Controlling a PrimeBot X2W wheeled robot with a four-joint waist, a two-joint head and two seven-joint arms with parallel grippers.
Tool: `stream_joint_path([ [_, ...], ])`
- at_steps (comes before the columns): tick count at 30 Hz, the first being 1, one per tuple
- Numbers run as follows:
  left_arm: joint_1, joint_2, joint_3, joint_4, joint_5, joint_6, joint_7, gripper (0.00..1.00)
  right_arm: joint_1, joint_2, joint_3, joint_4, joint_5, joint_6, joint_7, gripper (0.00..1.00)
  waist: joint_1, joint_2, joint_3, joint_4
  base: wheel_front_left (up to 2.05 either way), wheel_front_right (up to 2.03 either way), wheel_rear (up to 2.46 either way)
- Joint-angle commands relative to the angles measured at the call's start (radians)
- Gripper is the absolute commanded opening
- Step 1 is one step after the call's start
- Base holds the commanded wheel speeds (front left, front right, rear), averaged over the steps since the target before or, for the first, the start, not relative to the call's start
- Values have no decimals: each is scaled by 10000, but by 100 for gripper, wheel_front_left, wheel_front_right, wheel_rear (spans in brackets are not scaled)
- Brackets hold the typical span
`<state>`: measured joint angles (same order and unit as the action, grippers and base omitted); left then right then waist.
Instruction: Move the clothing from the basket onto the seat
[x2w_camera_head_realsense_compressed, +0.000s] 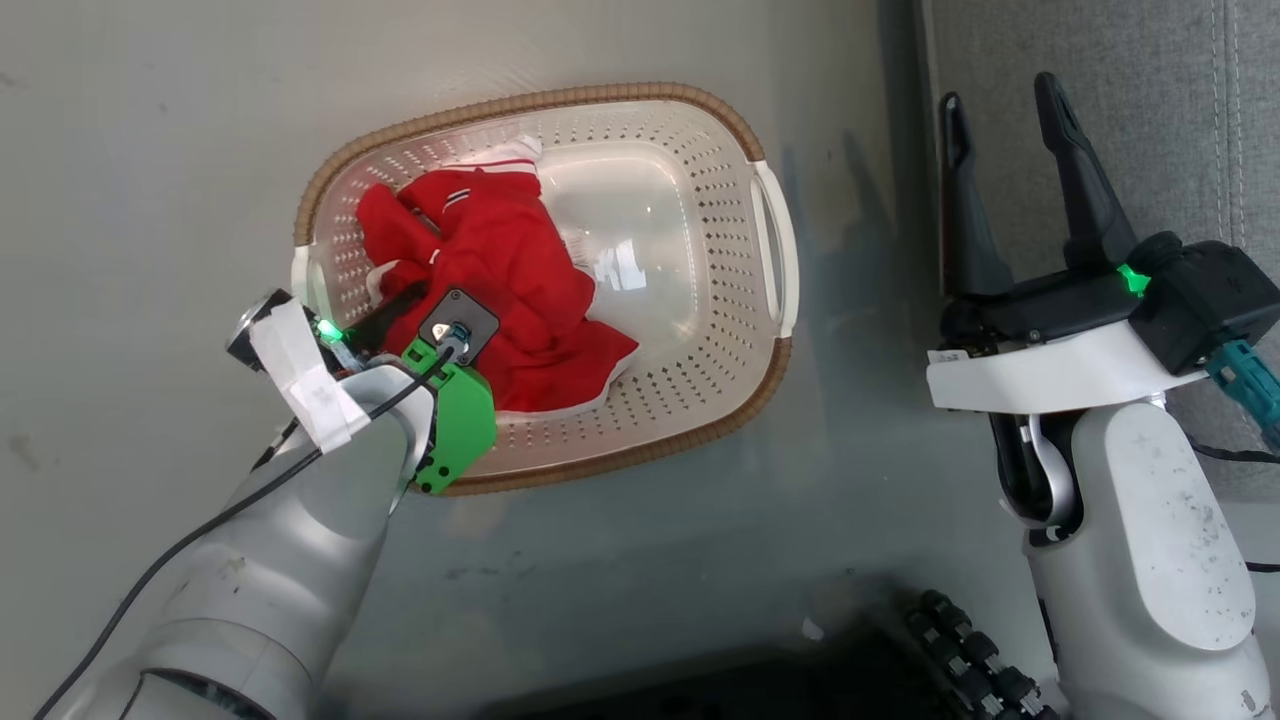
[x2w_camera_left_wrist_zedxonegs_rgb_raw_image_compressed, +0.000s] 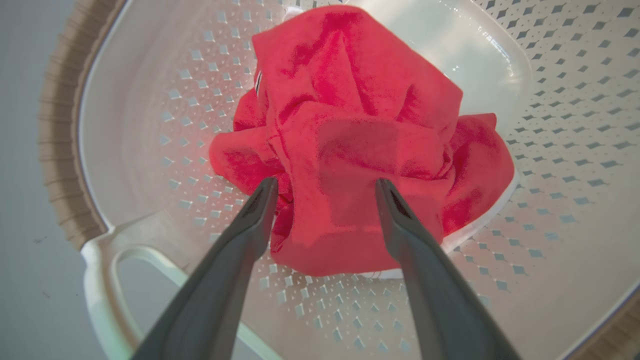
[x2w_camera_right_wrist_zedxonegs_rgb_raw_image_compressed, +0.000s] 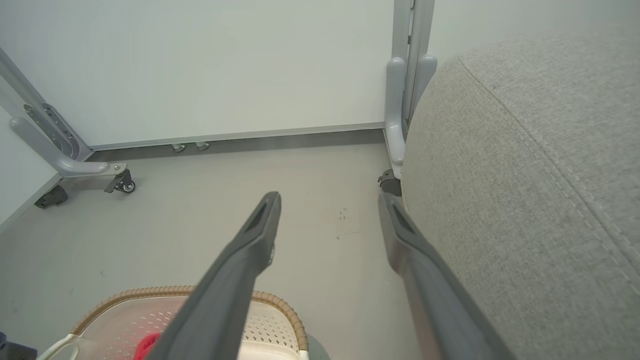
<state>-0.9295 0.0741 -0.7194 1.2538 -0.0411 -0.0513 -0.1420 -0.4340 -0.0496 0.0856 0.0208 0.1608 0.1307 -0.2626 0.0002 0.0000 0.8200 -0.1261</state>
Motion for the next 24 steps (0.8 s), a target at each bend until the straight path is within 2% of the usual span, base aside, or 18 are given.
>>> stream_joint_path([
  [1,-225,90,-62,52,118,77,72,100,-76,-17,32,-46,100,1,-33,100,-2,0,324,-289,0,0,0],
  [12,-721,380,-562,295,357,104,863,100,-247,-17,176,-197,465,1,-34,100,-2,0,917,-599,0,0,0],
  [18,-813,586,-657,343,265,-38,1359,100,-273,-17,228,-251,634,1,-34,100,-2,0,1118,-756,0,0,0],
  [19,-811,609,-624,353,184,-67,1427,48,-281,-17,234,-257,659,1,-34,100,-2,0,1138,-778,0,0,0],
  [20,-832,622,-645,351,193,-110,1432,0,-288,-17,233,-257,670,1,-34,100,-2,0,1151,-792,0,0,0],
  [24,-863,671,-801,353,284,-83,1489,0,-348,-17,171,-230,650,1,-34,100,-2,0,1144,-804,0,0,0],
])
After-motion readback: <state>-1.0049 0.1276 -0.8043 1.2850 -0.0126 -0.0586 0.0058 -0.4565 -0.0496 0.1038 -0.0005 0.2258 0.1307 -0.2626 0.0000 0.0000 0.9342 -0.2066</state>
